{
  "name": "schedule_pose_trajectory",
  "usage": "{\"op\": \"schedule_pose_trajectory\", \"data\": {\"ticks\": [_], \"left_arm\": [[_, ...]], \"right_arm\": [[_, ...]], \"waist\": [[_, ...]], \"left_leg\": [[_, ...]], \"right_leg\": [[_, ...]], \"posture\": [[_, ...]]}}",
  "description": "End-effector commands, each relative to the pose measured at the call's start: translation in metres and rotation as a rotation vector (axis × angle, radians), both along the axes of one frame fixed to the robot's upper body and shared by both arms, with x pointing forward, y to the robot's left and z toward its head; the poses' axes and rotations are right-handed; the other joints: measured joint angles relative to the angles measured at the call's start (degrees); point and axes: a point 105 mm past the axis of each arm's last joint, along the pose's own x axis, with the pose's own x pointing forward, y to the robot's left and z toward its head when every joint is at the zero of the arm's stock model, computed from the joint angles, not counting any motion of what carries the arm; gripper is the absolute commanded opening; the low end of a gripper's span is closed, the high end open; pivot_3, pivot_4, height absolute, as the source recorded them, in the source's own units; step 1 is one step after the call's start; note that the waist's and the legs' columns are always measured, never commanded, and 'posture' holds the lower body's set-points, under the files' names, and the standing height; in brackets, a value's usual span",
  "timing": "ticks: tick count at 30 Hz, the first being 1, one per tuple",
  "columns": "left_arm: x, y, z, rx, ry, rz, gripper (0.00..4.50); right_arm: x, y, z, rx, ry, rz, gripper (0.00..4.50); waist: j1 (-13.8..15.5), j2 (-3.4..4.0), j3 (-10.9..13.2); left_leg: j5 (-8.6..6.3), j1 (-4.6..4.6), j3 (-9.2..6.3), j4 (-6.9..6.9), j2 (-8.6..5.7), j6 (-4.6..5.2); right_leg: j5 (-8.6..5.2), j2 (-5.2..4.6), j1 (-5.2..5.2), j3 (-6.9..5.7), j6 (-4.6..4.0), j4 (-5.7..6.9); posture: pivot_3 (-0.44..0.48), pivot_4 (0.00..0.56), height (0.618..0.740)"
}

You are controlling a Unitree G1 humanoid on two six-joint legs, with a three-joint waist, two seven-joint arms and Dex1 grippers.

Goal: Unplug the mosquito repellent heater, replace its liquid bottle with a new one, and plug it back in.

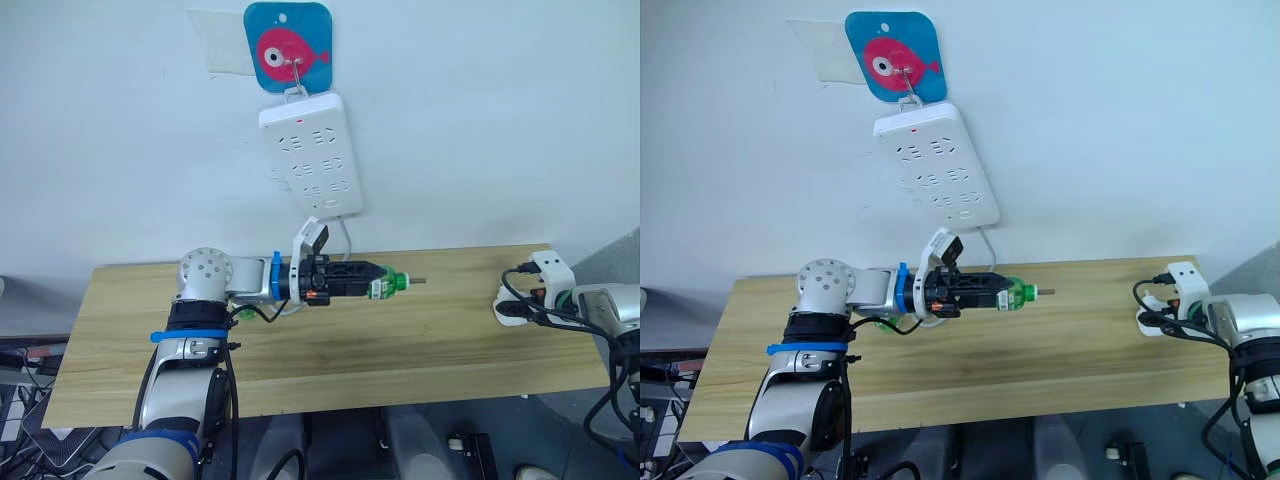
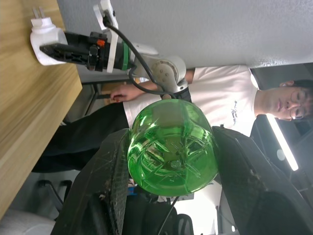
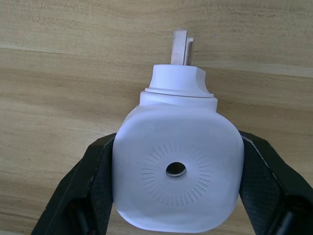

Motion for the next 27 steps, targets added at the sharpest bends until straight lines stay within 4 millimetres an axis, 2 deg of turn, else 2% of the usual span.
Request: {"op": "schedule_pose_trajectory", "data": {"ticks": [1,6,10,14,16,18,21,24,27], "left_arm": [[-0.001,0.000,0.008,-0.023,-0.023,-0.011,2.23],[-0.001,0.000,0.007,-0.030,-0.007,-0.007,2.23],[-0.004,-0.001,0.007,-0.041,-0.010,-0.020,2.23],[-0.002,0.002,0.007,-0.035,-0.011,-0.010,2.23],[0.000,0.003,0.009,-0.037,-0.015,-0.001,2.23],[0.004,0.000,0.013,-0.049,-0.057,0.018,2.23],[0.005,-0.011,0.027,-0.085,-0.248,0.033,2.23],[-0.003,-0.019,0.031,-0.097,-0.466,0.014,2.23],[-0.012,-0.024,0.028,-0.102,-0.620,-0.007,2.23]], "right_arm": [[-0.004,-0.002,0.003,0.027,0.008,-0.016,4.37],[-0.014,-0.004,0.019,0.074,0.007,-0.044,4.44],[-0.028,-0.013,0.039,0.079,-0.011,-0.075,4.44],[-0.043,-0.020,0.069,0.055,-0.057,-0.090,4.44],[-0.045,-0.016,0.085,0.098,-0.108,-0.091,4.44],[-0.046,-0.004,0.109,0.207,-0.211,-0.063,4.44],[-0.052,0.015,0.143,0.473,-0.404,-0.082,4.44],[-0.061,0.033,0.145,0.681,-0.598,-0.143,4.44],[-0.079,0.068,0.132,0.881,-0.727,-0.212,4.44]], "waist": [[0.1,0.00,0.0],[0.3,0.02,0.0],[0.7,0.02,0.0],[0.6,0.01,0.0],[0.4,0.01,0.0],[0.3,0.02,0.0],[0.4,-0.01,0.0],[0.8,-0.03,0.0],[0.8,0.03,0.0]], "left_leg": [[0.00,0.00,0.00,0.00,0.00,0.00],[0.00,0.00,0.02,-0.01,-0.01,0.00],[0.00,-0.02,-0.01,-0.02,-0.01,0.00],[0.00,-0.03,0.01,-0.02,-0.05,0.00],[0.00,-0.02,0.03,-0.02,-0.03,0.00],[0.00,0.00,0.04,-0.02,-0.01,0.00],[0.00,-0.02,0.03,-0.04,0.02,0.00],[0.00,-0.02,-0.02,-0.07,0.04,-0.01],[0.00,-0.01,-0.16,-0.20,0.12,-0.03]], "right_leg": [[0.00,0.00,0.00,-0.01,0.00,0.00],[0.00,-0.03,-0.01,0.02,0.00,0.01],[0.00,-0.03,-0.01,-0.01,0.00,-0.01],[0.00,-0.05,-0.01,0.02,0.00,-0.01],[0.00,-0.04,-0.01,0.03,0.00,-0.01],[0.00,-0.03,-0.01,0.03,0.00,0.00],[0.00,0.00,-0.01,0.00,0.00,-0.01],[0.00,0.00,0.03,-0.04,-0.01,-0.05],[0.00,-0.01,0.12,-0.17,-0.01,-0.06]], "posture": [[-0.022,0.305,0.740],[-0.037,0.299,0.740],[-0.046,0.296,0.740],[-0.060,0.292,0.740],[-0.061,0.291,0.740],[-0.069,0.290,0.740],[-0.064,0.295,0.740],[-0.070,0.294,0.740],[-0.077,0.295,0.740]]}}
